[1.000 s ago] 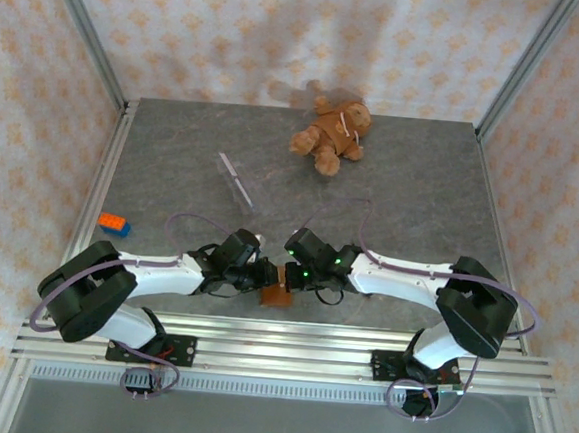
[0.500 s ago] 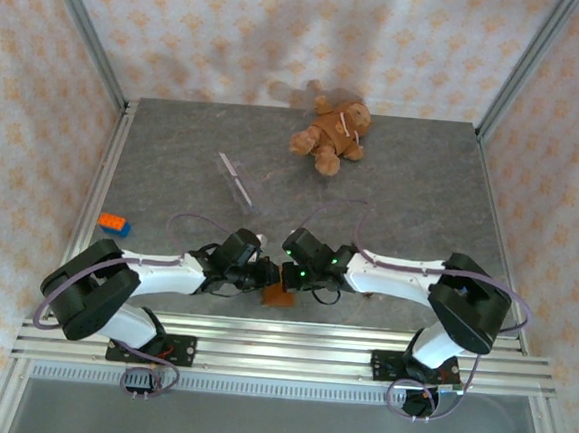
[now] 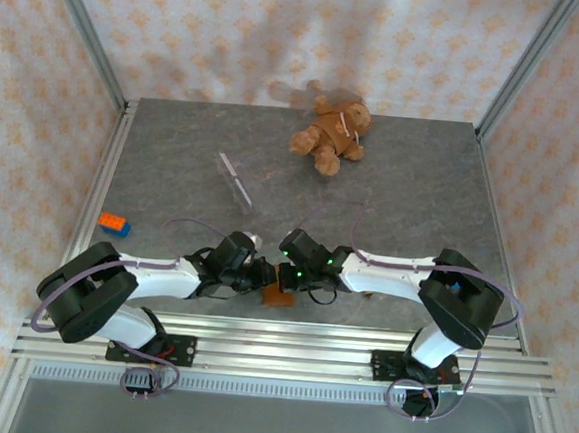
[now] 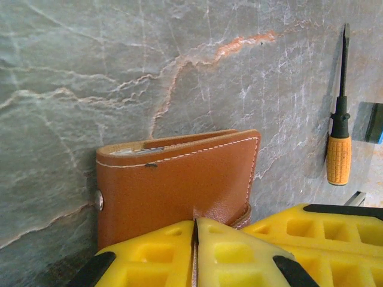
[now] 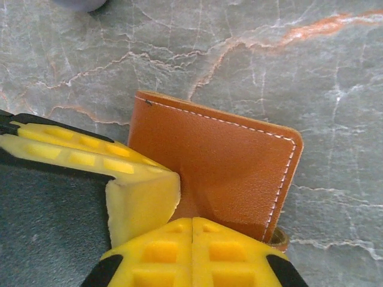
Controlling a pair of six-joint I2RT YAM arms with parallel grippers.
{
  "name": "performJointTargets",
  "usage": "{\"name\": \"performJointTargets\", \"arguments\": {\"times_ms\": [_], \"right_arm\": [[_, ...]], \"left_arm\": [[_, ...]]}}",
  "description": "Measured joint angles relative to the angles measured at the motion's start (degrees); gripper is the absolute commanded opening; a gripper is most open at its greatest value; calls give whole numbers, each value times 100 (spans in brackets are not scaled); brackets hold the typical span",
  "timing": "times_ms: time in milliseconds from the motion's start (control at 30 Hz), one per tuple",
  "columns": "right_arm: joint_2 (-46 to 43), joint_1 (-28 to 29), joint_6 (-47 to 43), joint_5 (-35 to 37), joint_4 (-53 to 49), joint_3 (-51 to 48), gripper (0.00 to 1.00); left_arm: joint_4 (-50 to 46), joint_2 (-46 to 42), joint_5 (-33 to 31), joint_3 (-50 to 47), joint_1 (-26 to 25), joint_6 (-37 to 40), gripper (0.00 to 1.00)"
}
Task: Put the credit cards into the card holder
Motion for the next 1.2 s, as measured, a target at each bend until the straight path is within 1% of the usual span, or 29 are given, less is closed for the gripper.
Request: {"name": "performJointTargets", "arguments": {"times_ms": [233, 333, 500, 667, 1200], "right_arm": [[81, 22, 13, -20, 149, 0, 0], [107, 22, 13, -24, 173, 0, 0], [138, 22, -9, -48, 247, 0, 0], [138, 22, -101, -59, 247, 13, 0], [-15, 33, -354, 127, -39, 42, 0]], "left_arm": [[-195, -284, 153, -151, 229, 4, 13], [-212, -326, 153, -197, 229, 9, 8], [-188, -343, 153, -229, 229, 9, 7], [-79, -313, 168, -267, 232, 7, 6], [-146, -323, 170, -249, 254, 55, 7]]}}
